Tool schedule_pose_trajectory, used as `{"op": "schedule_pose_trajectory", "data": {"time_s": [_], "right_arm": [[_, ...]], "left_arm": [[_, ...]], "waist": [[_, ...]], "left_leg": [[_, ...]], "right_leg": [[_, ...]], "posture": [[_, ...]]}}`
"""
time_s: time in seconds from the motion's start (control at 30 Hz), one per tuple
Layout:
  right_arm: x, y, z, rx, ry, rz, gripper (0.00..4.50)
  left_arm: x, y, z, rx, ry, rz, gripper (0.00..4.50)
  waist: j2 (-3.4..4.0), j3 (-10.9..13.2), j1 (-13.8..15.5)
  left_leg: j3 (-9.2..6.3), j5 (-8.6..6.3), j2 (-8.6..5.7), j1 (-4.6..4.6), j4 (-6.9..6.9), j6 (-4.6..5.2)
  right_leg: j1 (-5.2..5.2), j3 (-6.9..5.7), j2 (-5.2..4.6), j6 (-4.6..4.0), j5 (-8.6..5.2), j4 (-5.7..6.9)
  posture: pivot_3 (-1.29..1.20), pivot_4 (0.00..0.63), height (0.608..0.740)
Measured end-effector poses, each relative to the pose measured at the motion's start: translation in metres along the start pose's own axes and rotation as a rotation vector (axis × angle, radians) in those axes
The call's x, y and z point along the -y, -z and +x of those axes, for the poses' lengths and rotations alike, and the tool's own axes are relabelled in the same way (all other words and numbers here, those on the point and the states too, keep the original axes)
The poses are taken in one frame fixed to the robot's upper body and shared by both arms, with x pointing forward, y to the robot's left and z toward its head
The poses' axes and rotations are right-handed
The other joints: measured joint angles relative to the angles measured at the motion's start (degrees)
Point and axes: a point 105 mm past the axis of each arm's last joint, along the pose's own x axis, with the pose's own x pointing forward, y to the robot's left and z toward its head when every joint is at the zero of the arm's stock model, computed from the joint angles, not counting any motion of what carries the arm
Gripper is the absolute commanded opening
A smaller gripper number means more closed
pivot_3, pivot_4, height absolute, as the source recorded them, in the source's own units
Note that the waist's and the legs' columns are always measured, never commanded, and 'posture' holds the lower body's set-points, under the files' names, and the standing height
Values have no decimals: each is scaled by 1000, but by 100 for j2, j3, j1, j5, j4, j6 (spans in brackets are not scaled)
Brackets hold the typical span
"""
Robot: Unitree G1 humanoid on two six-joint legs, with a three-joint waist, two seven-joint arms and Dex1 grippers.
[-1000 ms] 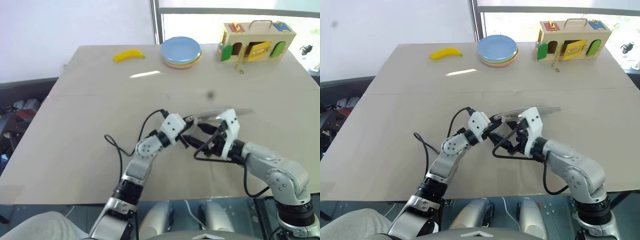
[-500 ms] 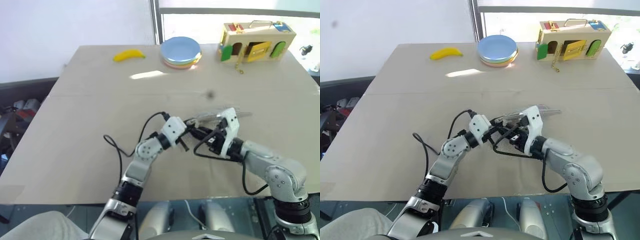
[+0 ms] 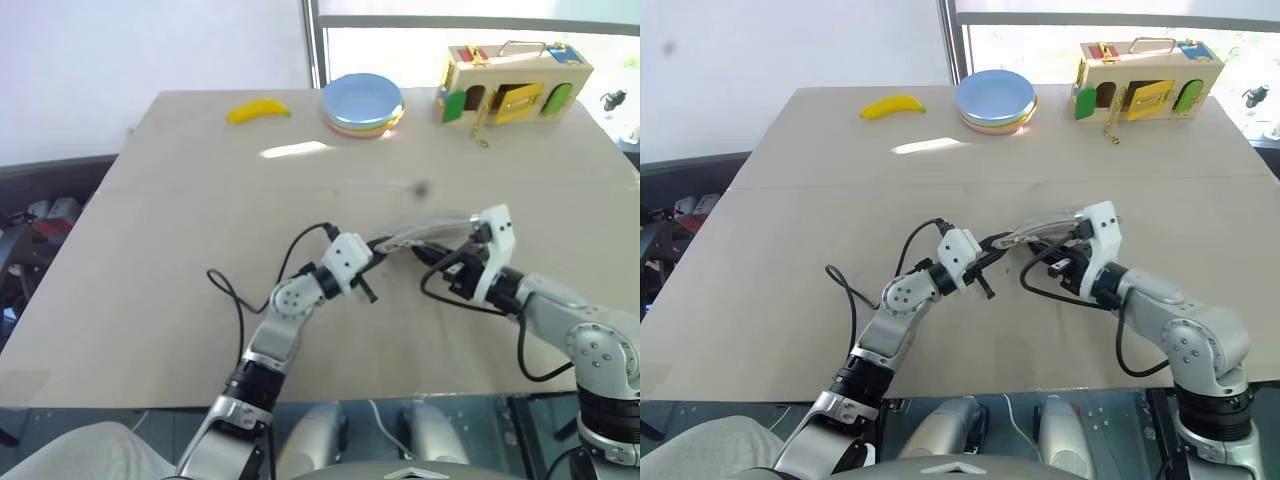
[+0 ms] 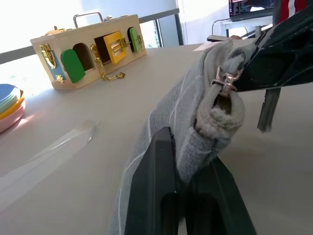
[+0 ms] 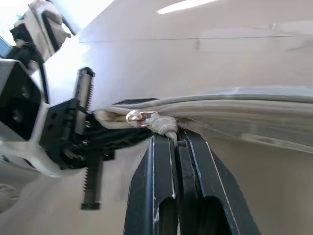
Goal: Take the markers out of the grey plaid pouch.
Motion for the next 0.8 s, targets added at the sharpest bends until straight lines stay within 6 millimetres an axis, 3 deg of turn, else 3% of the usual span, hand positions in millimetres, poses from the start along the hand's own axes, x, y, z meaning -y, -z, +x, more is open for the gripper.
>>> {"op": "schedule_pose_trajectory", "data": {"time_s": [0.17,0.33,0.53,0.63,0.73,0.8], "right_arm": [[26,-4,-13,-20,74,-21,63],[86,-17,-43,-30,291,-52,63],[116,-19,-57,-18,394,-23,63],[118,-26,-61,-15,392,-60,1057],[110,-42,-68,-11,355,-137,2426],[95,-46,-63,3,279,-161,2426]], "left_arm": [[-1,2,-2,-8,-2,2,0],[-10,5,-10,-21,-25,10,0],[-16,6,-14,-23,-53,6,0],[-19,4,-16,-21,-66,2,0],[-30,6,-23,-29,-113,-11,0],[-29,6,-22,-31,-110,-21,0]], "waist": [[0,0,-3],[0,0,1],[0,0,1],[0,0,4],[0,0,0],[0,0,-10]], "left_leg": [[1,0,1,0,0,0],[4,0,1,0,0,0],[10,0,1,0,0,1],[9,0,2,0,0,1],[7,-1,5,0,-2,1],[9,-1,5,0,-2,1]], "right_leg": [[0,0,0,0,0,0],[2,2,0,0,0,-1],[2,8,-1,0,0,0],[2,7,-1,0,0,0],[1,6,1,0,0,-1],[2,8,1,0,0,-2]], "posture": [[0,150,740],[0,150,740],[0,150,740],[0,150,740],[0,150,740],[0,150,740]]}}
